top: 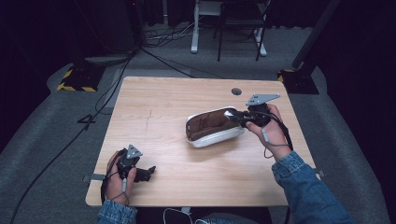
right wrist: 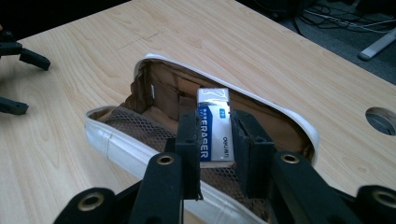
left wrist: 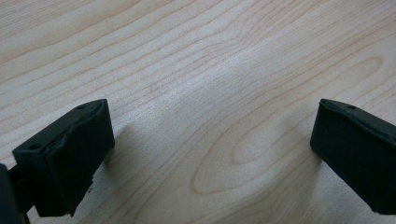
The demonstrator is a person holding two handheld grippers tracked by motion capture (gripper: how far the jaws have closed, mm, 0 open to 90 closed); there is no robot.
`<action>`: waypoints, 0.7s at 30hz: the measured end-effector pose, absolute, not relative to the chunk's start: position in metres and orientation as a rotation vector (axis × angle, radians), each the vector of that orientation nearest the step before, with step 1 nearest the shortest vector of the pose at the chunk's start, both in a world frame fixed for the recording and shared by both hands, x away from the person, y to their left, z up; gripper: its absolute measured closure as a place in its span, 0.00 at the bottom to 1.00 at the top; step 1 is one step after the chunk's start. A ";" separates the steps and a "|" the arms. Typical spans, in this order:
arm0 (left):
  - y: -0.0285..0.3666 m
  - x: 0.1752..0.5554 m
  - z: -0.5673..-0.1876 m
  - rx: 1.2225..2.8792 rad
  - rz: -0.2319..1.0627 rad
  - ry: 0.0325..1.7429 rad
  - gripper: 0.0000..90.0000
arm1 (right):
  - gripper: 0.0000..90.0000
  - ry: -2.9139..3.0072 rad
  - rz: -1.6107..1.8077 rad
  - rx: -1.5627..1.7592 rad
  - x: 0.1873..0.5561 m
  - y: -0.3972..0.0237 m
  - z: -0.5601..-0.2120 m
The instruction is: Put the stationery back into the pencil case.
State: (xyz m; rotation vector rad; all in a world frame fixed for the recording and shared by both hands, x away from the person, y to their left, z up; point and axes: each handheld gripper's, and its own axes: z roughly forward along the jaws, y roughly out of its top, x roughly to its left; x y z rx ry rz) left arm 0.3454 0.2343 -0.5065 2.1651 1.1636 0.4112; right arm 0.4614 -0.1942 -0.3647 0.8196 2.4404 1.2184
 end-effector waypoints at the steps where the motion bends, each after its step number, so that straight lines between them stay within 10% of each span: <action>1: 0.234 0.345 -0.507 2.164 0.412 1.164 0.00 | 0.82 2.443 1.214 0.823 0.463 -0.192 -0.365; 21: 0.235 0.347 -0.506 2.180 0.407 1.141 0.00 | 0.82 2.487 1.114 0.826 0.492 -0.156 -0.388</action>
